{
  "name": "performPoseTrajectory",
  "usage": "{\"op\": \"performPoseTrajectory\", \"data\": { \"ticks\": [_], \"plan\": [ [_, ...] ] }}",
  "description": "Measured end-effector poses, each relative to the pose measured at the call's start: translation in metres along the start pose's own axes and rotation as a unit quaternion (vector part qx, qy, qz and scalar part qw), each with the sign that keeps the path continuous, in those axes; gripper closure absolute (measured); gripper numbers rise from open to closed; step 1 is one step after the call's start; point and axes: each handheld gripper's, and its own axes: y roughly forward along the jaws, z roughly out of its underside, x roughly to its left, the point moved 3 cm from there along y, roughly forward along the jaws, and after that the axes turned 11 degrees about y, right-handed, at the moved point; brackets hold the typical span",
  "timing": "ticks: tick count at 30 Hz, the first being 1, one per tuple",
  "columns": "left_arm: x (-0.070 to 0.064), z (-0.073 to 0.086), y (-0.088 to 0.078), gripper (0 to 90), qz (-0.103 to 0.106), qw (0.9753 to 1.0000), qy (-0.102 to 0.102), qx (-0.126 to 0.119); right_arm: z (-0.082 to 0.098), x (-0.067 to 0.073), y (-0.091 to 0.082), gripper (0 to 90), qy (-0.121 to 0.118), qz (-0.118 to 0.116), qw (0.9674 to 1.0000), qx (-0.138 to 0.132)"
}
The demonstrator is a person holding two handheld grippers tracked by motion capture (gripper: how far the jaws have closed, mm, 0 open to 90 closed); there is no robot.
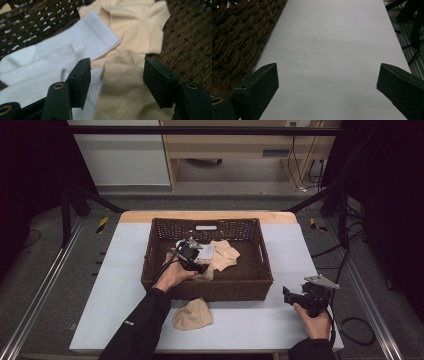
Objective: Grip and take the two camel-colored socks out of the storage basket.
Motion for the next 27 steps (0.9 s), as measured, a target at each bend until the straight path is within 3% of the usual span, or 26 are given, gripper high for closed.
{"op": "performPoseTrajectory", "data": {
  "ticks": [1,2,5,10,13,15,16,19,20,21,24,25,26,27],
  "plan": [
    [-0.001,0.000,0.001,39.0,0.002,1.0000,0.001,0.010,0.000,0.000,0.000,4.3,0.000,0.000,1.0000,0.000],
    [-0.002,0.002,0.002,46.9,0.016,0.9995,0.002,0.027,0.000,0.000,0.000,4.3,-0.001,0.000,1.0000,0.000],
    [-0.005,0.002,0.003,59.5,0.024,0.9986,0.008,0.045,-0.001,-0.001,-0.001,4.3,0.002,0.002,1.0000,-0.002],
    [-0.006,0.001,-0.002,81.8,0.016,0.9985,0.017,0.049,-0.001,-0.001,-0.002,4.4,0.001,0.002,1.0000,-0.004],
    [-0.005,0.000,-0.003,85.9,0.014,0.9989,0.013,0.044,-0.001,-0.002,-0.002,4.4,0.000,0.004,1.0000,-0.006],
    [-0.005,-0.002,-0.006,86.5,0.003,0.9992,0.015,0.036,-0.001,-0.002,-0.002,4.3,0.001,0.004,1.0000,-0.006],
    [-0.005,-0.003,-0.010,86.6,-0.008,0.9997,0.008,0.019,-0.001,-0.002,-0.003,4.4,0.003,0.003,1.0000,-0.007],
    [-0.004,-0.005,-0.014,86.8,-0.013,0.9999,0.007,0.005,-0.002,-0.002,-0.003,4.3,0.004,0.005,1.0000,-0.008],
    [-0.002,-0.006,-0.018,86.8,-0.015,0.9997,-0.001,-0.021,-0.002,-0.002,-0.004,4.3,0.006,0.005,0.9999,-0.009],
    [-0.002,-0.006,-0.018,86.8,-0.015,0.9997,-0.001,-0.021,-0.002,-0.002,-0.004,4.3,0.006,0.005,0.9999,-0.009],
    [0.000,-0.008,-0.026,87.0,-0.025,0.9979,-0.014,-0.058,-0.002,-0.003,-0.003,4.3,0.004,0.005,0.9999,-0.010],
    [0.000,-0.008,-0.026,87.0,-0.025,0.9979,-0.014,-0.058,-0.002,-0.003,-0.003,4.3,0.004,0.005,0.9999,-0.010],
    [0.002,-0.010,-0.030,87.1,-0.024,0.9961,-0.026,-0.080,-0.002,-0.003,-0.003,4.3,0.004,0.006,0.9999,-0.010],
    [0.002,-0.010,-0.030,87.1,-0.024,0.9961,-0.026,-0.080,-0.002,-0.003,-0.003,4.3,0.004,0.006,0.9999,-0.010]
  ]
}}
